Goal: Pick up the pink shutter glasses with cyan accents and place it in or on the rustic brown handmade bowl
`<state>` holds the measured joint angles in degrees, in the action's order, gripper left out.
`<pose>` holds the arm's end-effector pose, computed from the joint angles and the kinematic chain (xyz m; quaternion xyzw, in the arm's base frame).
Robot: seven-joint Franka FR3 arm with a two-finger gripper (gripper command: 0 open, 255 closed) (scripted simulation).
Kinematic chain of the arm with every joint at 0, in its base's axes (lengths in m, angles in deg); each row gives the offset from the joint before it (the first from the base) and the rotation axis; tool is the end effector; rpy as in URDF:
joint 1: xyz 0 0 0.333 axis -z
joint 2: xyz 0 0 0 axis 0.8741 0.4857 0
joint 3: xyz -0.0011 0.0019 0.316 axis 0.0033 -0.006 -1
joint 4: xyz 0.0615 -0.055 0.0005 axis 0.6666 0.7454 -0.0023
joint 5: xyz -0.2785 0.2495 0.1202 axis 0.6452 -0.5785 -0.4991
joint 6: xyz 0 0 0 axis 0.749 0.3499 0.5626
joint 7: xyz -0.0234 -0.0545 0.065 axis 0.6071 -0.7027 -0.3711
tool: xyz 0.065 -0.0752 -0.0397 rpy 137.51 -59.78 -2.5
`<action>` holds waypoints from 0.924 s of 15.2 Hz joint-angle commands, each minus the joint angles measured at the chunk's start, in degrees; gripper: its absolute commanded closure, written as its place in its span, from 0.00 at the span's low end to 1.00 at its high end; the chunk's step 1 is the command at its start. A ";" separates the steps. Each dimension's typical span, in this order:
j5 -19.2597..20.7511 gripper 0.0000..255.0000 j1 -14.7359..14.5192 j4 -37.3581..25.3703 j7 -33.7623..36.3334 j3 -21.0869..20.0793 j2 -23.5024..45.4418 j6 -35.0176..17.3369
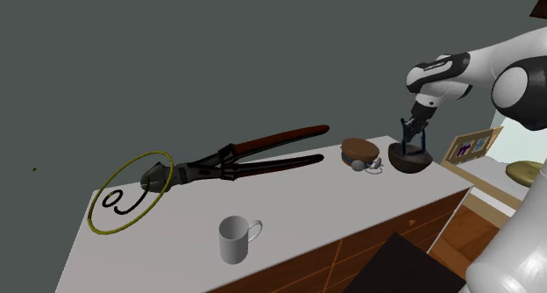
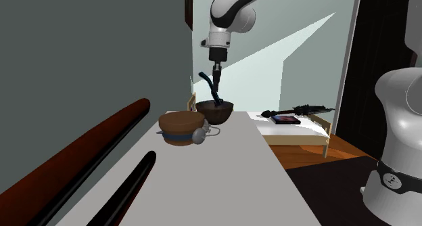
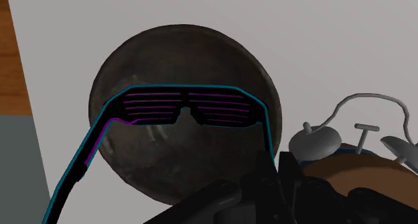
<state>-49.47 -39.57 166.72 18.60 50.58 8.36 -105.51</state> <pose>0.3763 -0.4627 0.4532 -0.9895 0.1394 -0.0380 0.0090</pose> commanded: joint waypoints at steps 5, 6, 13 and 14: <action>-1.21 1.00 0.26 2.92 -1.15 -0.16 1.48 -4.12; -1.46 1.00 0.30 3.36 -1.34 -0.22 1.79 -4.81; -2.25 1.00 0.50 4.62 -1.97 -0.44 2.78 -6.87; -2.25 1.00 0.50 4.62 -1.97 -0.45 2.78 -6.87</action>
<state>-51.94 -39.29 170.84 16.54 49.86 10.79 -112.59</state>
